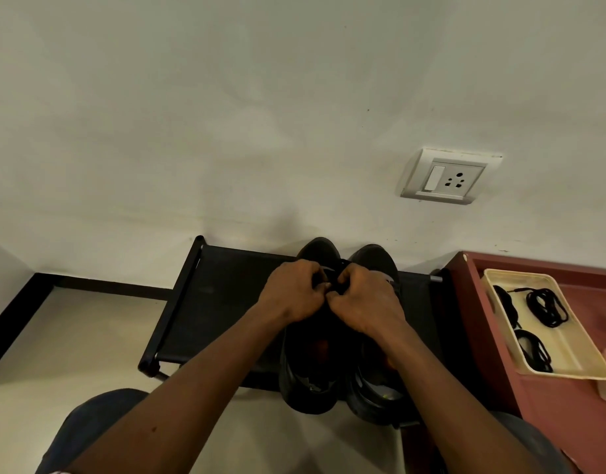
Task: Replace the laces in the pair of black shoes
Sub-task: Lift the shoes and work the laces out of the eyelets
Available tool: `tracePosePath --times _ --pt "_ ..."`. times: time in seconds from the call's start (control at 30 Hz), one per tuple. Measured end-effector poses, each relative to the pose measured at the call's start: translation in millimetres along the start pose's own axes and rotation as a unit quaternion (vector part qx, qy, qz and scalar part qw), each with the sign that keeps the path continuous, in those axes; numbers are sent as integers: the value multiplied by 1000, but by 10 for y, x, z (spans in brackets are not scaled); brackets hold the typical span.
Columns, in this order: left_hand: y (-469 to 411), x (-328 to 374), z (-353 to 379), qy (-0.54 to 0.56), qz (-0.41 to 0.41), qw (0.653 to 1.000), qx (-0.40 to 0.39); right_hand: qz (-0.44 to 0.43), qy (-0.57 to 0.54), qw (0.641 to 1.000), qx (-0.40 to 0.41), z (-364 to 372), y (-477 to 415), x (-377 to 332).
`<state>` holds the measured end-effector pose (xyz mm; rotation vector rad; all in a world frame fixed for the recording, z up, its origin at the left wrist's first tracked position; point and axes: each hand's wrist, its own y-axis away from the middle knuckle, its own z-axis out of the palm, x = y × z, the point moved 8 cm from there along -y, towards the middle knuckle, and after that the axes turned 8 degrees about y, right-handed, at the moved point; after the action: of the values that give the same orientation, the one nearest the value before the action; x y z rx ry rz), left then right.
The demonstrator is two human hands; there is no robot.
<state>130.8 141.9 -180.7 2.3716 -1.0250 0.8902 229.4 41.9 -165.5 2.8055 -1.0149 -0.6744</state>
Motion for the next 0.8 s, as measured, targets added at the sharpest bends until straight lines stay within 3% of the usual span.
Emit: tracePosePath --times 0.27,0.47,0.57,0.7,0.8 --pt "19 5 -106 5 -20 1000 17 2 5 1000 -8 18 -11 -6" --pt "-7 -155 -436 153 -49 981 113 1 -18 1000 -19 20 -13 29" --pt "-14 -329 -643 250 -74 947 189 -2 -23 1000 -19 31 -24 44" --pt "15 -587 -986 385 -107 863 308 3 -31 999 -14 29 -45 68" --pt "36 -677 -1027 455 -135 822 315 1 -27 1000 -14 51 -43 71"
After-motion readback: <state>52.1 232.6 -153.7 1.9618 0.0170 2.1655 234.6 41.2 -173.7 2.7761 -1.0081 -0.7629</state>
